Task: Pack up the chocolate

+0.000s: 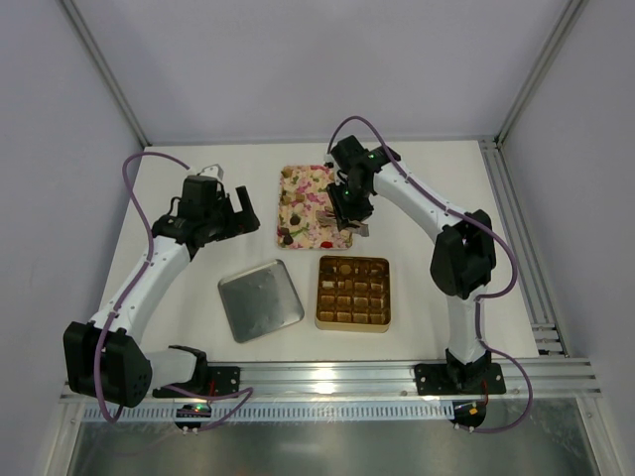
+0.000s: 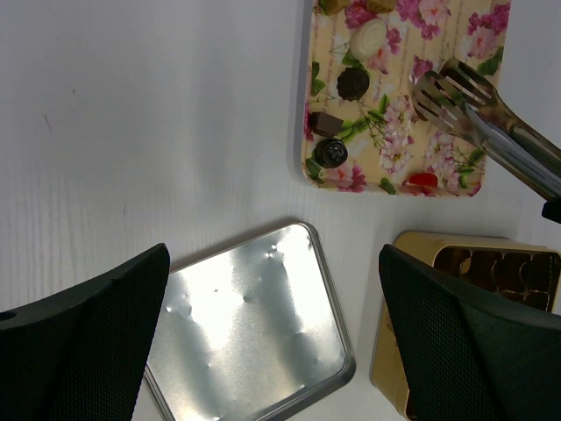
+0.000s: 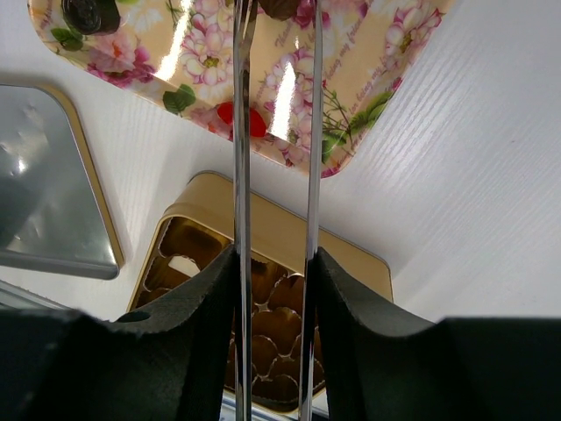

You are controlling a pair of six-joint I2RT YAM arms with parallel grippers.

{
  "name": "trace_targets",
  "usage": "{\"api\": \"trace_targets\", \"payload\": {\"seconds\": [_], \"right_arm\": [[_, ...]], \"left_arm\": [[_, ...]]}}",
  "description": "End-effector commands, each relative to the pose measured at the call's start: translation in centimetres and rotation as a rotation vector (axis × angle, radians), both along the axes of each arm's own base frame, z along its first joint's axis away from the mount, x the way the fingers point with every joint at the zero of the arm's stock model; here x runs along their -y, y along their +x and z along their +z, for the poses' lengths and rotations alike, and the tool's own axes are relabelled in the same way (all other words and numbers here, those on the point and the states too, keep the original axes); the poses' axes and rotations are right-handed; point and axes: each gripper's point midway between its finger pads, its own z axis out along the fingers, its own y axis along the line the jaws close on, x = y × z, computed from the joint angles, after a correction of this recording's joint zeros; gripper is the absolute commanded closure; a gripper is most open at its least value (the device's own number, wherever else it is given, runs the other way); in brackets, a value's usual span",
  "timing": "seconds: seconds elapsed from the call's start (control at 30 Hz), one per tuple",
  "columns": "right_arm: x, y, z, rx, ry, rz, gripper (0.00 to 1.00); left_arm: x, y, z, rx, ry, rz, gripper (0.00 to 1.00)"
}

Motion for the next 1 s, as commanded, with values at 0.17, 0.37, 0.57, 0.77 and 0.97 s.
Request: {"api": "trace_targets", "payload": {"seconds": [0.17, 0.37, 0.57, 0.77, 0.97], "right_arm": [[-0.2, 0.1, 3.7, 0.085, 0.057, 0.013, 0.62], [-0.2, 0.4, 4.6, 0.108, 0.061, 0.007, 0.66], [-0.1, 0.9, 6.0, 0.143, 0.069, -0.003, 0.65], [-0.1, 1.0, 6.5, 0.151, 0.073, -0.007, 0.65], [-0.1, 1.0, 7.0, 0.156, 0.076, -0.005, 0.65]], "left_arm": [[-0.1, 0.6, 1.8, 0.052, 0.004, -0.006, 0.0], [-0.1, 0.6, 1.8, 0.054, 0.003, -0.006, 0.0], [-0.1, 0.6, 1.9, 0.056, 0.006, -0.004, 0.0], [-0.2, 0.5, 1.9, 0.057, 0.005, -0.003, 0.0], [-0.1, 0.6, 2.0, 0.058, 0.003, -0.005, 0.0]]}}
